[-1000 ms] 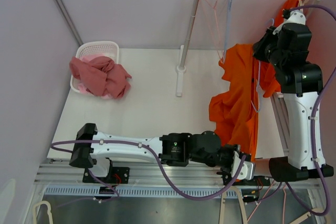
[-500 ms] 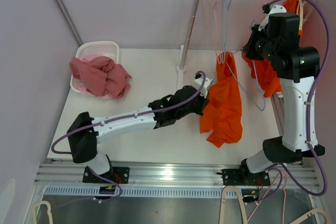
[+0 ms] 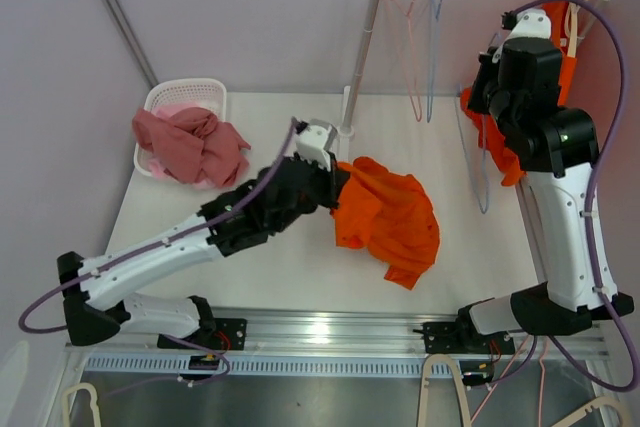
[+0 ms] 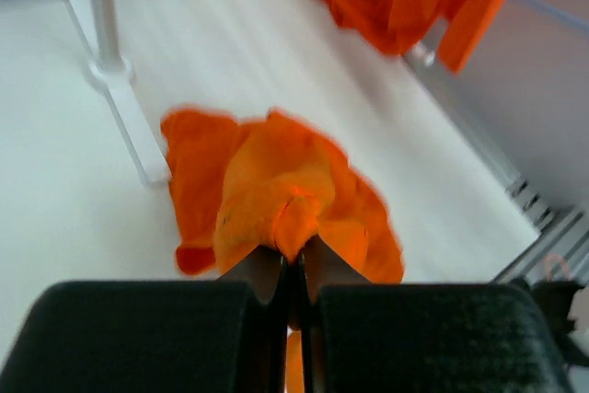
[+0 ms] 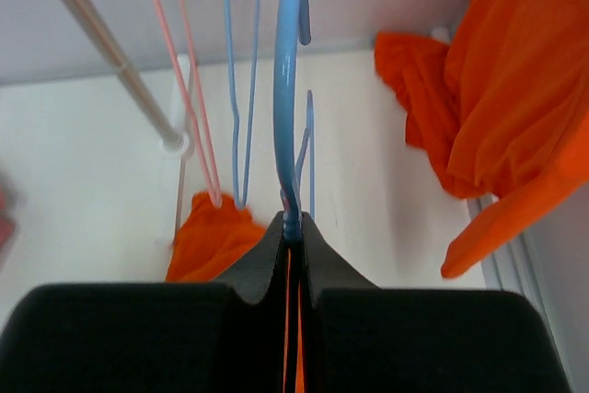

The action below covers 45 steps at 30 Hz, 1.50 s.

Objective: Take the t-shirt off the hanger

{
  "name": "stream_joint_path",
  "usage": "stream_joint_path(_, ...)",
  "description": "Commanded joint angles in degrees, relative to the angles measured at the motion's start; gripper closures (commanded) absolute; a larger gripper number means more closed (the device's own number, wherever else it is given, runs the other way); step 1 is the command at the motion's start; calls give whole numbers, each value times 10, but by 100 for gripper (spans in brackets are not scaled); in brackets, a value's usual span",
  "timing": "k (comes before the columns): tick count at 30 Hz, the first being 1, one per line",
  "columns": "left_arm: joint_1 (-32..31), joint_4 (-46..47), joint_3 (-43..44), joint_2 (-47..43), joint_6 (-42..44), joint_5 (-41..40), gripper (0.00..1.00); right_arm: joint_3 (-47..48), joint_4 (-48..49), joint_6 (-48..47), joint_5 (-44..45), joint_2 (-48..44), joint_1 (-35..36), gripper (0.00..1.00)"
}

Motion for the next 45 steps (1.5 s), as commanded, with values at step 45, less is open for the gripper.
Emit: stream_joint_path(45, 729, -374, 481, 498, -178, 155, 99, 206, 353, 74, -252, 341, -158, 100)
